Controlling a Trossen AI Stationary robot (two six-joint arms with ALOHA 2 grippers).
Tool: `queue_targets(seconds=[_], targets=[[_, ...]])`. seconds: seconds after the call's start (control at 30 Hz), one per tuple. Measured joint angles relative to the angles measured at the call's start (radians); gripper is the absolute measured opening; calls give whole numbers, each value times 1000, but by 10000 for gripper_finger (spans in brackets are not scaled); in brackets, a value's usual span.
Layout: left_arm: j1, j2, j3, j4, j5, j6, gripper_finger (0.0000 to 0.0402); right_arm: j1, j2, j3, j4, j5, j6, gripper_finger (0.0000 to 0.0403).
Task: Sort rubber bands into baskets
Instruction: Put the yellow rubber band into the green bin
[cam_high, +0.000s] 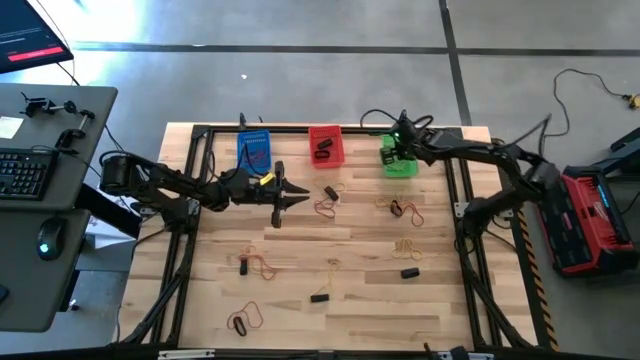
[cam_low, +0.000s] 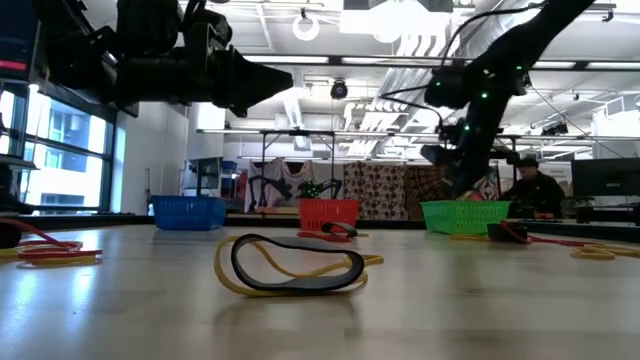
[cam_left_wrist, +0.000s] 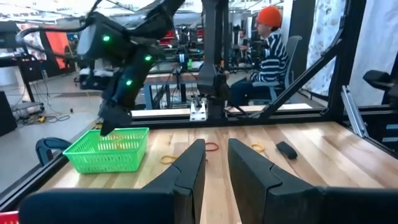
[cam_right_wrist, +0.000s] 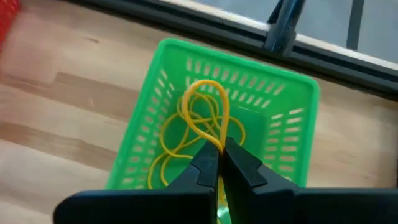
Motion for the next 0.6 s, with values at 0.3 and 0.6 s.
queue_targets(seconds=[0.3, 0.6], targets=[[0, 0, 0, -3, 0, -3, 62, -91, 168, 71, -55, -141, -3, 0], [0, 0, 0, -5, 0, -3, 62, -116, 238, 72, -49, -135, -46, 17]])
